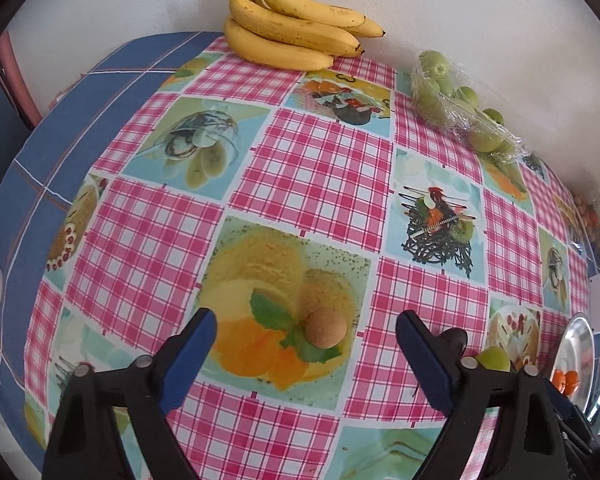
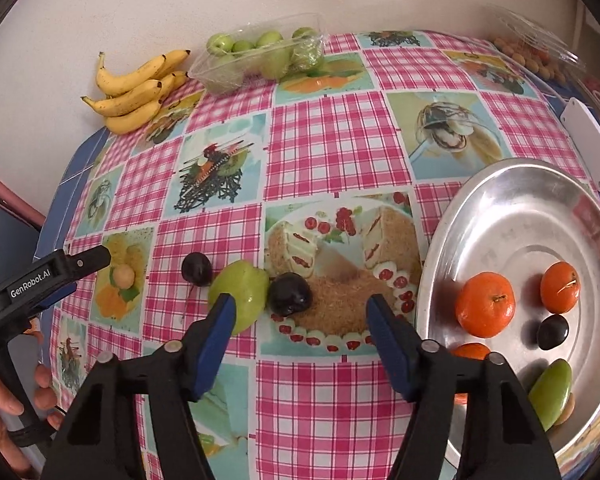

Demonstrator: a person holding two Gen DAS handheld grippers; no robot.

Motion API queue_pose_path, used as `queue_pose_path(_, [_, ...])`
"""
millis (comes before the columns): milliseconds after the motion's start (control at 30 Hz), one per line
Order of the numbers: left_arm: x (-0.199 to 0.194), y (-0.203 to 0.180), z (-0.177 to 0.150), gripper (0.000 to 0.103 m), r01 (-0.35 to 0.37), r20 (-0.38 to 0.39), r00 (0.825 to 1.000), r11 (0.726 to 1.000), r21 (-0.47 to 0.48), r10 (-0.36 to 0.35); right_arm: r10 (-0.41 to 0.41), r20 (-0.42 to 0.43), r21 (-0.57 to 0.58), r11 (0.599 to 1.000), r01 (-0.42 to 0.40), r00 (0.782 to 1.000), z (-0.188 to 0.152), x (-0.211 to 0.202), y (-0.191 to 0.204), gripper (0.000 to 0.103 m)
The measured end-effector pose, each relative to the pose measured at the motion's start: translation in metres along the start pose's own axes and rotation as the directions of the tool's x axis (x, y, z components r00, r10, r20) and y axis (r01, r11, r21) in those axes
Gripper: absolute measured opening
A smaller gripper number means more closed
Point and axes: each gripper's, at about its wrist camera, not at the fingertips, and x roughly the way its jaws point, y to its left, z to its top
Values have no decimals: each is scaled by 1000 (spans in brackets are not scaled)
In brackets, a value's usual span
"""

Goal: Organize fruits
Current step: 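Close the left gripper on a brown kiwi while the right grips another plum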

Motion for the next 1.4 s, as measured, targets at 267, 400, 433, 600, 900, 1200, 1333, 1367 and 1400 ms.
queue_pose_path(267, [15, 2, 1, 69, 42, -36, 998, 999, -33, -43, 10, -28, -2, 1000, -10, 1000, 3, 12, 1, 43])
queue_pose_path(400, [20, 1, 0, 57, 53, -51, 997, 998, -39, -55, 9, -43, -5, 1000, -9, 999, 4, 18, 2, 36])
queue_pose_path(433, [21, 1, 0, 54, 57, -54, 997, 998, -40, -59, 7, -46, -4, 1000, -7, 999, 4, 20, 3, 36])
queue_pose_path(600, [26, 1, 0, 50, 61, -64, 996, 996, -58, -65, 16, -52, -3, 1000, -16, 999, 4, 23, 2, 35])
queue_pose_path(900, [31, 2, 0, 40, 76, -77, 994, 994, -73, -81, 42, -59, -5, 999, -42, 997, 5, 25, 6, 27])
queue_pose_path(1200, [31, 1, 1, 31, 89, -74, 993, 993, -71, -95, 54, -58, 15, 998, -54, 997, 5, 24, 2, 25])
queue_pose_path(1333, [32, 1, 0, 28, 97, -79, 992, 993, -73, -103, 66, -58, 29, 998, -64, 996, 4, 22, -1, 24])
queue_pose_path(1367, [32, 1, 0, 27, 100, -78, 991, 992, -76, -106, 67, -57, 30, 997, -65, 996, 4, 22, -1, 24])
queue_pose_path(1400, [32, 1, 0, 27, 103, -77, 991, 992, -79, -109, 69, -57, 33, 997, -67, 996, 4, 21, -2, 24])
